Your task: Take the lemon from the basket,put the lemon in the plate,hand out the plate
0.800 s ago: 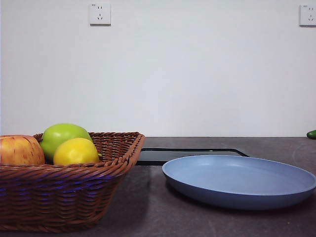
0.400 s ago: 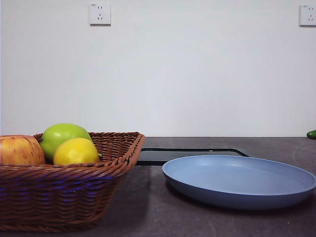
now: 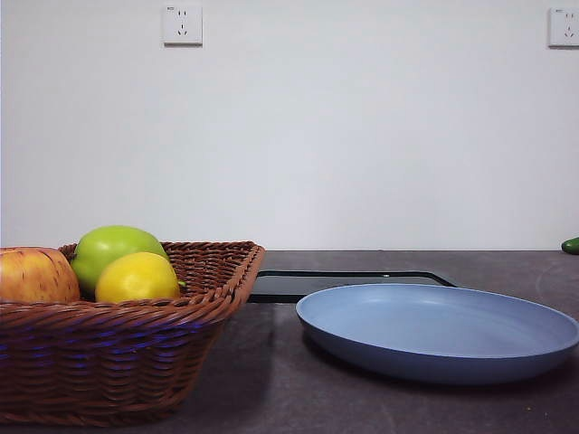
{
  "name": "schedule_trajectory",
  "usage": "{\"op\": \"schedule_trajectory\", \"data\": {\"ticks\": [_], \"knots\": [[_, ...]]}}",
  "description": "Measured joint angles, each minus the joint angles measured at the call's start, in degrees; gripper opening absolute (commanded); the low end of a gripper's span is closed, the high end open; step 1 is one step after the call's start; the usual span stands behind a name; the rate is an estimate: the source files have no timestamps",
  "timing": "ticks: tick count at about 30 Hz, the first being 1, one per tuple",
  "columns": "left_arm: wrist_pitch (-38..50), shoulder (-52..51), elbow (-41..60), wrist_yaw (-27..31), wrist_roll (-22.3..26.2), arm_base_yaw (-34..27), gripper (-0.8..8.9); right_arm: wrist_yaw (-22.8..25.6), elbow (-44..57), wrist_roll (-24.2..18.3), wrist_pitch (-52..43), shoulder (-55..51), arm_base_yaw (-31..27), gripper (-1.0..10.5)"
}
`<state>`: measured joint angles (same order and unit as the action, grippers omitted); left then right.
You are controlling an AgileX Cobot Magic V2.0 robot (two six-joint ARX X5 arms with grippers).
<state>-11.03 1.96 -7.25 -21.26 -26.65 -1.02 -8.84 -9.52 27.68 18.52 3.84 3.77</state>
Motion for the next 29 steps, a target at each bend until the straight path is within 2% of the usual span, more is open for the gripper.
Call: {"op": "schedule_trajectory", "data": {"ticks": [8, 18, 24, 29], "knots": [[-4.15, 10.25, -9.94, -0.48, 0.74, 0.00, 0.07, -0.11, -13.73, -2.34, 6.69, 10.51, 0.00, 0.0], [-11.98, 24.87, -24.72, -3.52, 10.10, 0.00, 0.07, -3.28, -25.59, -8.81, 15.10, 26.99, 0.00, 0.0], [-19.37, 33.03, -32.81, -5.95, 15.61, 0.66, 0.06, -8.83, -29.79, -14.62, 21.77, 38.69, 0.00, 0.1], [-25.46, 38.69, -37.33, -9.16, 18.86, 2.14, 0.06, -13.40, -30.12, -16.68, 22.62, 46.62, 0.00, 0.9]]}}
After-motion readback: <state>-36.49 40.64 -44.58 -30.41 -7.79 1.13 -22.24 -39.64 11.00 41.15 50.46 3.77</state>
